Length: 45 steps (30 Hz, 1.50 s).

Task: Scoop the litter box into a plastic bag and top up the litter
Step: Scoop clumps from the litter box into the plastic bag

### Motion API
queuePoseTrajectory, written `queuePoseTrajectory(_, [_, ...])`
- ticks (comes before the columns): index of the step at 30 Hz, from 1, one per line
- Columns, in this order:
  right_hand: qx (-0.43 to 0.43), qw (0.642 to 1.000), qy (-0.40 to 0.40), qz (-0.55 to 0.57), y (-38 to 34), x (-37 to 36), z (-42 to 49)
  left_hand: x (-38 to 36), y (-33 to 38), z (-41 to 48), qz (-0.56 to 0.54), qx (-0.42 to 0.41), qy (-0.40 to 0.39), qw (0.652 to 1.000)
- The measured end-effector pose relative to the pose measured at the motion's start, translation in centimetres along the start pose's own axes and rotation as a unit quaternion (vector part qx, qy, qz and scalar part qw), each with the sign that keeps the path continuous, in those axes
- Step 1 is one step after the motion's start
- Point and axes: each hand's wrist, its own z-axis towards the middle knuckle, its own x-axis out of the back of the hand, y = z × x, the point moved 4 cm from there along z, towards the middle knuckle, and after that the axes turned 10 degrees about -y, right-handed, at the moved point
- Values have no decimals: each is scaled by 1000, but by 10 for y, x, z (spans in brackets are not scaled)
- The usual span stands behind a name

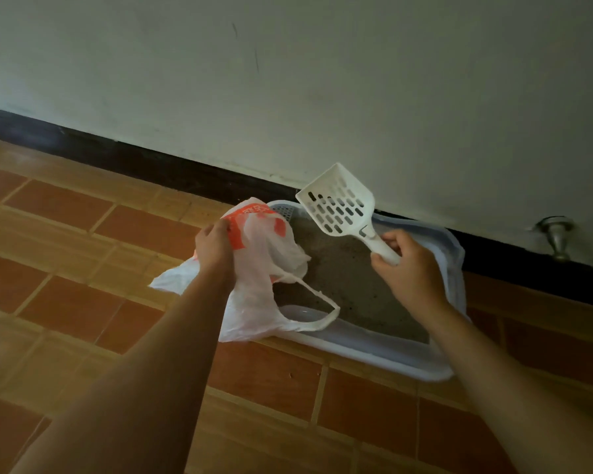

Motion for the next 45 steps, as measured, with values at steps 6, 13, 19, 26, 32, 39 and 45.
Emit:
queuePoseTrajectory(6, [-64,994,54,63,31,25,-11,-35,1,-2,46,-31,-42,998])
queuePoseTrajectory(13, [-141,966,176,124,78,59,-33,-66,-5,-4,68,-23,-66,995])
queuePoseTrajectory(19, [-207,939,236,142,123,68,-53,-89,-8,-8,124,-35,-81,988])
queuePoseTrajectory(26, [-316,920,222,70,170,49,-75,-105,-25,-7,175,-32,-105,979])
queuePoseTrajectory(32, [-397,906,143,40,196,12,-96,-102,-21,-6,156,-25,-104,982])
queuePoseTrajectory(39, [-420,904,71,46,199,-10,-101,-95,-16,-5,143,-30,-109,983])
queuePoseTrajectory(45, [-443,894,37,62,213,-22,-101,-92,-17,-3,131,-30,-114,984])
